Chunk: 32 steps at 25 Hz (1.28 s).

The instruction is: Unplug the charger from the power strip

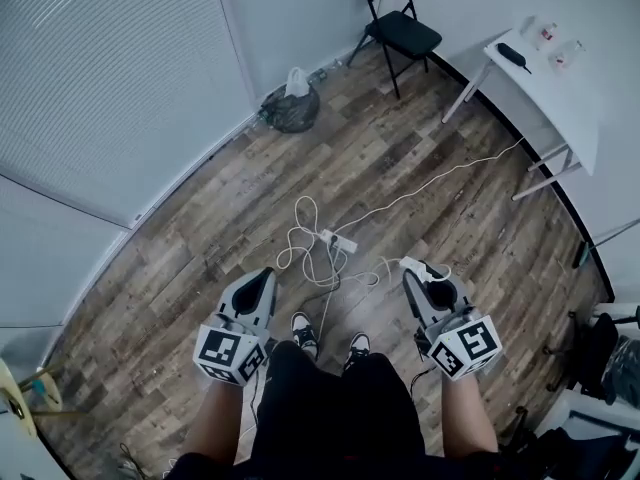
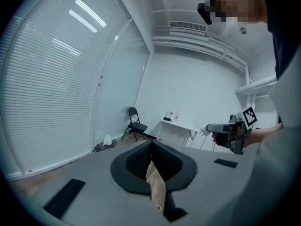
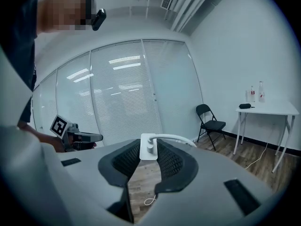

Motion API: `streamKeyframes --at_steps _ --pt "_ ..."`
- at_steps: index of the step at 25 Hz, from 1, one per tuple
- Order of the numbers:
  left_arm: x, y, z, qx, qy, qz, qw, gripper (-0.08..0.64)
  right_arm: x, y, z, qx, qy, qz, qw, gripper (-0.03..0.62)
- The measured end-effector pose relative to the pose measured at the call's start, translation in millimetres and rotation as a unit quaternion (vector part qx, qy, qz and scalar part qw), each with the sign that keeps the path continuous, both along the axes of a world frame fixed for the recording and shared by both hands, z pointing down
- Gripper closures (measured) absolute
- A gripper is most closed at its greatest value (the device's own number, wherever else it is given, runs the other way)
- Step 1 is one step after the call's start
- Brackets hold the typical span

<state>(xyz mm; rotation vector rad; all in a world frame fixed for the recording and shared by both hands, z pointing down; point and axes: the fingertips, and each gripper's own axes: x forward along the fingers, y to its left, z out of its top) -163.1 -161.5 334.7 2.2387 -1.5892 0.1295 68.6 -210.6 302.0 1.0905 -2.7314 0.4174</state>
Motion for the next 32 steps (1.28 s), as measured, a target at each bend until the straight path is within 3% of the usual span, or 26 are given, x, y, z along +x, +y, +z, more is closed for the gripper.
streamKeyframes --at_steps 5,9,17,22,32 --pt "45 3 -40 0.029 -0.009 0.0 0.9995 0.537 28 18 -19 0.004 -0.006 -0.009 1.0 0.483" --pt "79 11 -84 0.057 -0.006 0.005 0.9983 0.537 57 39 -54 0.043 -0.011 -0.002 0.999 0.483" --pt "100 29 -173 0.126 -0.025 0.015 0.9916 0.537 86 57 -128 0.129 -0.015 0.025 0.991 0.483" --pt "110 35 -183 0.14 -0.044 0.035 0.9885 0.537 86 62 -146 0.148 -0.027 0.027 0.988 0.483" --pt "114 39 -186 0.147 -0.061 0.046 0.9861 0.537 72 74 -143 0.142 -0.015 0.001 0.99 0.483"
